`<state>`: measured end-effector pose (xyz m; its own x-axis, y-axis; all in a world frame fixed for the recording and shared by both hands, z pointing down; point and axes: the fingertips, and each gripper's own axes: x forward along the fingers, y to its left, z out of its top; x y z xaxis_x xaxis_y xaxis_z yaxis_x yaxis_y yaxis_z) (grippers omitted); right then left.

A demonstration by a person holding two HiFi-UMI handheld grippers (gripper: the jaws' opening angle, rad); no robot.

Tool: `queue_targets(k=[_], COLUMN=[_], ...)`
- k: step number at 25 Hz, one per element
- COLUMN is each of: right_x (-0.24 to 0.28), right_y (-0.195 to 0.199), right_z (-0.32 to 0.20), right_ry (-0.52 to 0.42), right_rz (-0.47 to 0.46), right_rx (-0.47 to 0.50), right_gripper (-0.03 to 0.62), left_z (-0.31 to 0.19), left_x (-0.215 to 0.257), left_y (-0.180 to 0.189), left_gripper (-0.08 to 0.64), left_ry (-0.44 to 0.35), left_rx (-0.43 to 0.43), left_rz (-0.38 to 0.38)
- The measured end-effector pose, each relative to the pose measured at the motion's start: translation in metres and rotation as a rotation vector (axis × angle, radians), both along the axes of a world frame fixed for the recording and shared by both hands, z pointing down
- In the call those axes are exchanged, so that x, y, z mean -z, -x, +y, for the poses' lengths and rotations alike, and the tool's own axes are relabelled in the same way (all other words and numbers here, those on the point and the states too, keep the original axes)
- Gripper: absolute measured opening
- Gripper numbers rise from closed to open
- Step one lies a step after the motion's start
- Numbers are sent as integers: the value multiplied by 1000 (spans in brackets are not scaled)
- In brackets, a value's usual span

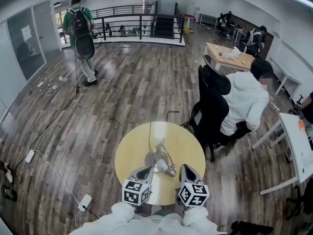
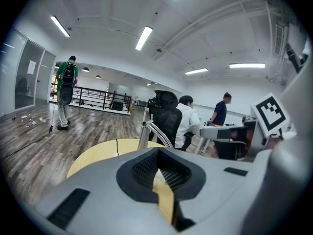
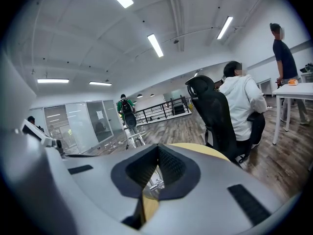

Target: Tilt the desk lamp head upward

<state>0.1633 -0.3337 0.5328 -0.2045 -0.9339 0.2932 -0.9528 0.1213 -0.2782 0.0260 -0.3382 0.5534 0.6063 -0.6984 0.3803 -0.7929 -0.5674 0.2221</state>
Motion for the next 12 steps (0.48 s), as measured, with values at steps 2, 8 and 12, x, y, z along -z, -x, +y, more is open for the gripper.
queue_targets(k=[2, 8, 12], right_x=[0, -12, -10], right_y=[-9, -18, -11], right_z=[-9, -30, -47], right_ry=[8, 51, 44], right_rz=[10, 4, -8], right_rx=[-2, -31, -29], right_gripper=[14, 13, 14], left_z=[-11, -31, -53], left_x=[1, -13, -20], left_y=[-5, -6, -2], left_gripper=[0, 0, 0], left_ry=[0, 55, 69], left_rx=[5, -5, -29], left_rz=[1, -6, -21])
